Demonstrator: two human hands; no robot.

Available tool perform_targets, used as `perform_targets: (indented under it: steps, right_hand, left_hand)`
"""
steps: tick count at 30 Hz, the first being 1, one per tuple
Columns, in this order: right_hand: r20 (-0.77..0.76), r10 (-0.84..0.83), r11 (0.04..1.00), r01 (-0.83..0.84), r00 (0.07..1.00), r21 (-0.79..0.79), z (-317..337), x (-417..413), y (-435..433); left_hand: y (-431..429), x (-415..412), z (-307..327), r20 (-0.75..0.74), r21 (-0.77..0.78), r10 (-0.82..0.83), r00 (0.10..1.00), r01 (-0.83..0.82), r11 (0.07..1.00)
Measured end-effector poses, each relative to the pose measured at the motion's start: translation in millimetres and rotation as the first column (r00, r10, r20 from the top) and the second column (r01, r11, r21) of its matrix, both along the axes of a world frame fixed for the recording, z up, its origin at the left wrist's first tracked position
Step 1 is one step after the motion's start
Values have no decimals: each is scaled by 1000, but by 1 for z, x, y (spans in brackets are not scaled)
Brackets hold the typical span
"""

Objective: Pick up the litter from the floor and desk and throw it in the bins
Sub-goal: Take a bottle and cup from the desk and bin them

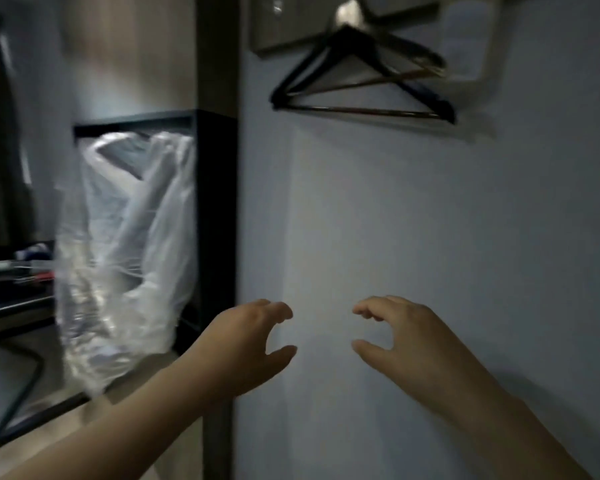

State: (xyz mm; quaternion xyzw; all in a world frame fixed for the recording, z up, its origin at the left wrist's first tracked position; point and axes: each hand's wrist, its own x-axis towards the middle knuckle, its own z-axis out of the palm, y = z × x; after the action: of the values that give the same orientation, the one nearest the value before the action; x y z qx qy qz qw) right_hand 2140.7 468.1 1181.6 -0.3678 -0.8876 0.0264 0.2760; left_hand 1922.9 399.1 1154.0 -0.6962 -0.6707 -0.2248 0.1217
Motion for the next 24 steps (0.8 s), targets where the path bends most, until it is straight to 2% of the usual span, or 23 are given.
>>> perform_targets:
  steps: [6,12,18,24]
  right_hand:
    - [0,257,966,-257,967,-4,7,-148,-68]
    - [17,456,890,-456,890,14,11,-294,-147]
    - [7,598,801,-598,801,-30,-2,-391,-205]
    - [32,707,708,-706,707,-41,-9,-488,-235]
  left_hand:
    - [-119,-125,11,51,14,218,975,-219,976]
    - [-238,-235,13,53,62,420,906,-423,904]
    - [-309,-294,3,92,-20,543,834,-544,839]
    - [-359,-360,-1,105,-5,682,723,-686,728]
